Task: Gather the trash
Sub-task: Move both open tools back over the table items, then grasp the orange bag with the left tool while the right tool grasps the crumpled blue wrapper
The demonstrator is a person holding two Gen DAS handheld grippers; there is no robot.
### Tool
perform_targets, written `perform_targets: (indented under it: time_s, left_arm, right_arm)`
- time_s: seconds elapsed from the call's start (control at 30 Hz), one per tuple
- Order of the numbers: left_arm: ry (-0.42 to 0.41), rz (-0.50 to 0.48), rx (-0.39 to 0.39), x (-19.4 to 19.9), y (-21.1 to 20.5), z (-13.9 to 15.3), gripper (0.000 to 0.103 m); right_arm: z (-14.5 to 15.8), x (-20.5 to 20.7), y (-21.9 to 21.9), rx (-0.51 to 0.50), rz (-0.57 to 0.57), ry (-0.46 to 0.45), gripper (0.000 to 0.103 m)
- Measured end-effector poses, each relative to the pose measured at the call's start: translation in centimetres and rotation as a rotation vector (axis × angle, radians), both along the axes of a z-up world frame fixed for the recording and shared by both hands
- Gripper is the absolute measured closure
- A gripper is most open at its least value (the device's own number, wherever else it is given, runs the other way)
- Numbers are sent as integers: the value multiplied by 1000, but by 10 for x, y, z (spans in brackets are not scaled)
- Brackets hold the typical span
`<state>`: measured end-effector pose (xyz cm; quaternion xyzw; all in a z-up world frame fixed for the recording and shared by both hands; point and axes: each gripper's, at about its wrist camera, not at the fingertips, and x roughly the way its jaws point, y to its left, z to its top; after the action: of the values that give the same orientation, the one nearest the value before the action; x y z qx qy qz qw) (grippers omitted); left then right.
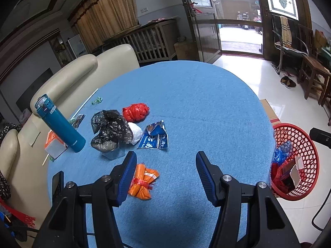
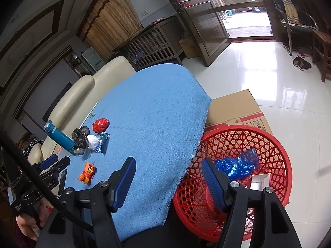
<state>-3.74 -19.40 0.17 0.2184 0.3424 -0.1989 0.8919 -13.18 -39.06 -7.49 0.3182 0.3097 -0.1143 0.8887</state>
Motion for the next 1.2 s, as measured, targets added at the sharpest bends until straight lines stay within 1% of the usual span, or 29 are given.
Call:
perform_targets:
  time_s: [0.27, 0.4, 0.5, 0.63, 0.83, 1.03, 1.2]
  left_arm:
    - [10, 33, -11, 8, 15, -2, 42]
    - [26, 87, -13, 22, 38, -8, 42]
    - [48, 161, -22, 36, 64, -13, 42]
    - [55, 236, -42, 50, 95, -15, 42]
    - [77, 281, -54, 59, 119, -23, 41]
    - [133, 270, -77, 68, 130, -42, 41]
    - [166, 234, -97, 71, 138, -54, 41]
  right_arm:
    - [5, 8, 11, -10, 29, 0, 33]
    - [10, 20, 21, -21, 66, 2, 33]
    - [17, 34, 31, -32, 109, 3, 33]
    - [24, 59, 50, -62, 184, 15, 33]
    - [21, 110, 74, -41, 292, 50, 33]
    - [8, 166, 98, 7, 397, 82, 33]
    - [-9, 208, 114, 50, 442, 110, 33]
